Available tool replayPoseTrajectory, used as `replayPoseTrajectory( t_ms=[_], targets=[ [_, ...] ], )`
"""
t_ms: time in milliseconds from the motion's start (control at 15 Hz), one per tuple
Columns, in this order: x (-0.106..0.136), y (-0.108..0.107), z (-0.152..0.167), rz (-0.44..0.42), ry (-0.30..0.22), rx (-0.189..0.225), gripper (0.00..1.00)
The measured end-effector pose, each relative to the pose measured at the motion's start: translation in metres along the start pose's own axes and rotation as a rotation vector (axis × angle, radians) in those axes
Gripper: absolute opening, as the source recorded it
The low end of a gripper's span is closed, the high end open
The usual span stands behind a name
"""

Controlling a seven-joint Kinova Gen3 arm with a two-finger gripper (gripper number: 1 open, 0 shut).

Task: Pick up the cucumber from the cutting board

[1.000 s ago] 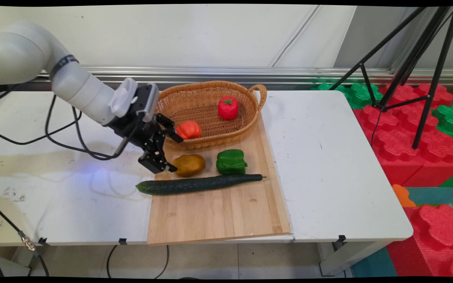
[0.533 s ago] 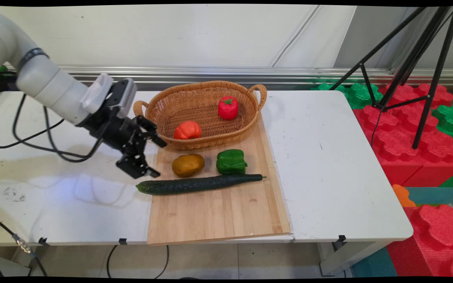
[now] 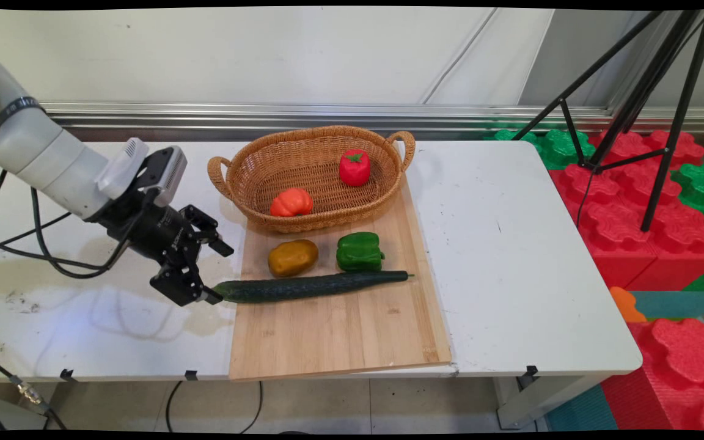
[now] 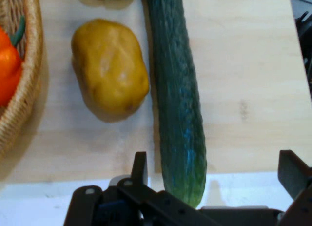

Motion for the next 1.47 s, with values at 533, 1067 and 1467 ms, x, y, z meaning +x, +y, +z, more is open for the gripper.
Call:
replayPoseTrajectory(
  t_ms=[533,1067,1467],
  targets=[
    [-0.007,0.0,0.033,-0.08,-0.022,0.024,1.0],
    [-0.009,-0.002,0.052,-0.105,-0.031,0.026,1.0],
    [-0.01,-0.002,0.057,-0.075,-0.028,0.019,0.0]
  ],
)
